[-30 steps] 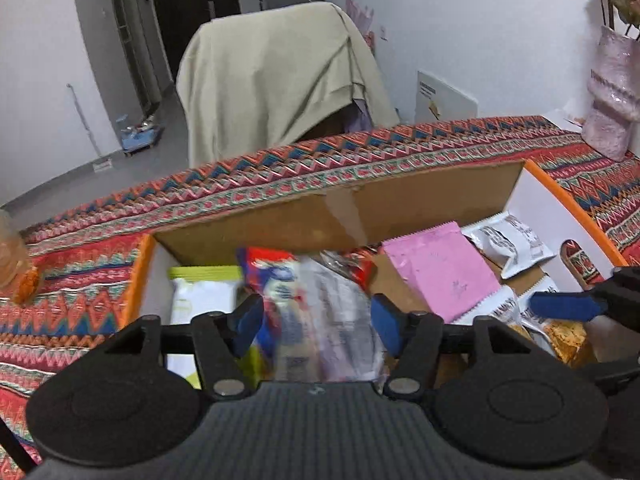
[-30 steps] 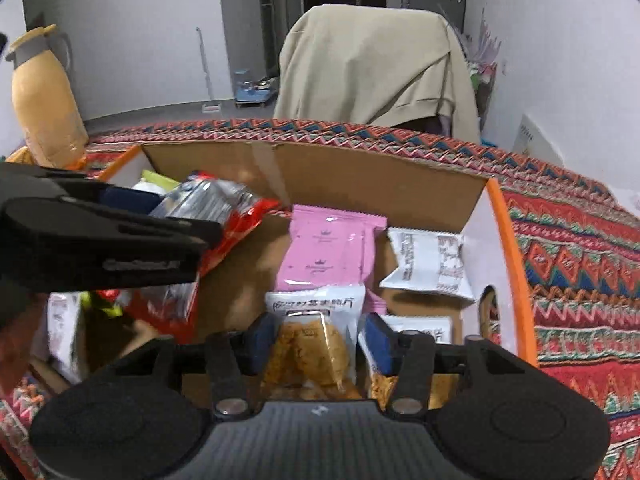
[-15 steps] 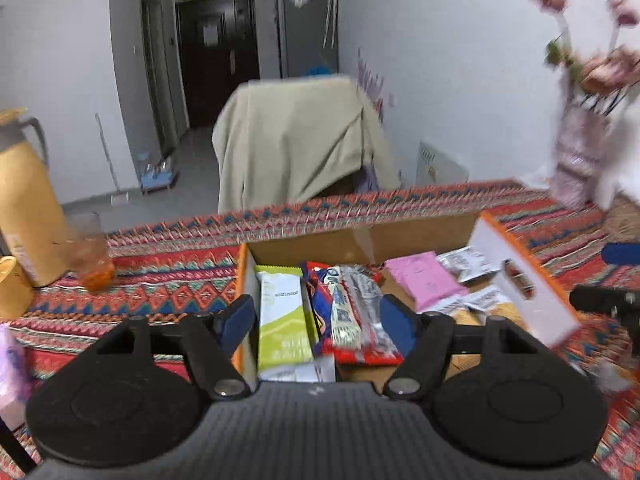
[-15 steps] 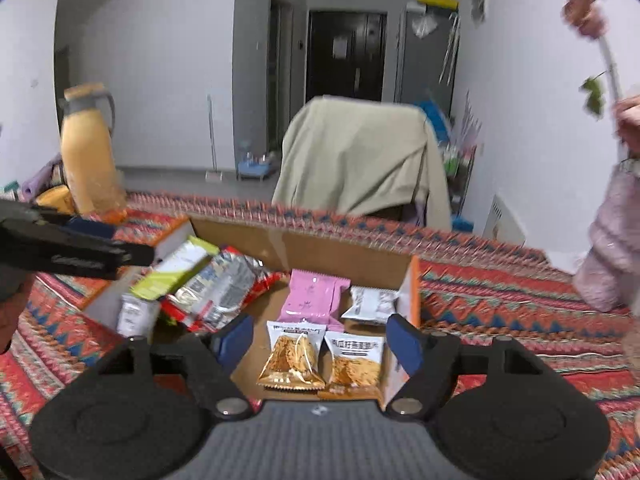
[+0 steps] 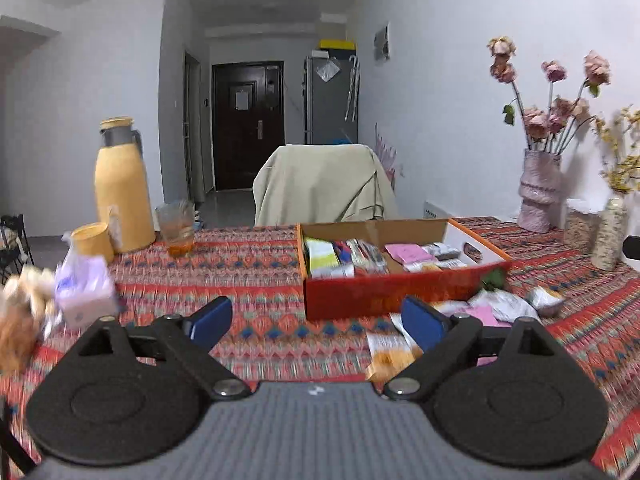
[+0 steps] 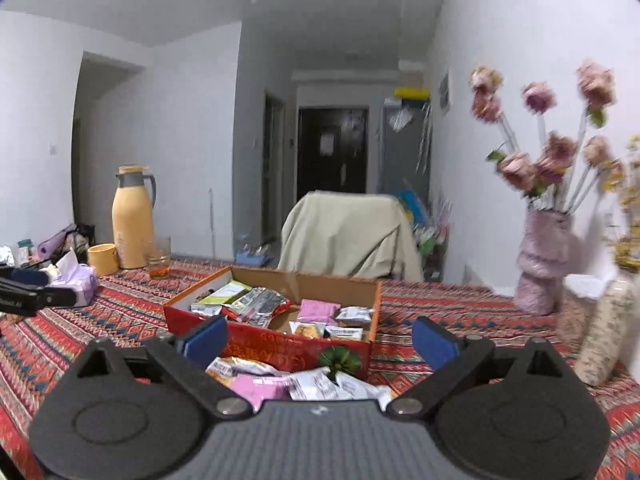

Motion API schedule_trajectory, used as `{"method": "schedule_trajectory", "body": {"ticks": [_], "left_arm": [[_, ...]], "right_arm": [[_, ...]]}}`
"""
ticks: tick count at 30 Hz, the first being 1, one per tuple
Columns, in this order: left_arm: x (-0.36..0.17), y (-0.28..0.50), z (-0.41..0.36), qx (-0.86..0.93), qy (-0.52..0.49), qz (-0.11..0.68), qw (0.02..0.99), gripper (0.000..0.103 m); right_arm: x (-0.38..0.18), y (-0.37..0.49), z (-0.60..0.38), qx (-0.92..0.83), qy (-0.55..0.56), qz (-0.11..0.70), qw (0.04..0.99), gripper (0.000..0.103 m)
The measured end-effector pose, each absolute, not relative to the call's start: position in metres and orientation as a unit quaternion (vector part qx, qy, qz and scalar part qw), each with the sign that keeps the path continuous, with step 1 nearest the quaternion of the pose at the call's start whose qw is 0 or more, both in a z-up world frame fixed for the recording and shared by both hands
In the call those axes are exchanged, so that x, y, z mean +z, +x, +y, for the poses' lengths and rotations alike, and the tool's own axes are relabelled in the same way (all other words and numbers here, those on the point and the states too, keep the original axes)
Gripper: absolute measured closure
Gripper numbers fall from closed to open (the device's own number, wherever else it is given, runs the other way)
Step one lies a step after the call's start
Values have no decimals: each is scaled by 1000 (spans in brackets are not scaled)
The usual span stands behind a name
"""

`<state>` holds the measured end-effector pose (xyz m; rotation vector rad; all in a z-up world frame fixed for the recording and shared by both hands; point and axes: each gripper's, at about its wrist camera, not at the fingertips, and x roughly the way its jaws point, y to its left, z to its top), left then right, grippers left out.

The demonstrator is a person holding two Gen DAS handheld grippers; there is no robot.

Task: Organize snacks
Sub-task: 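Move both tools back over the snack pile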

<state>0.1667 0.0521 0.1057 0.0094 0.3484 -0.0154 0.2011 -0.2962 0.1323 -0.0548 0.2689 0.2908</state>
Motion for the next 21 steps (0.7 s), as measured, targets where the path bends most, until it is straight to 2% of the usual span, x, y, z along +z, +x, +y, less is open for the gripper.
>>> {"method": "schedule_trajectory", "body": {"ticks": [6, 10, 15, 21], "left_arm": [[60, 94, 53, 3, -25, 162, 986, 2], [36, 78, 52, 12, -23, 195, 980, 2], [19, 69, 54, 10, -18, 210, 977, 2], [19, 65, 55, 2, -17, 210, 978, 2]], "right_arm": [[87, 124, -301, 100, -29, 124, 987, 0], [44, 88, -308, 65, 37, 124, 990, 0], [2, 80, -295, 47, 9, 165, 985, 0], [-6, 82, -285, 58, 6, 177, 983, 0]]}}
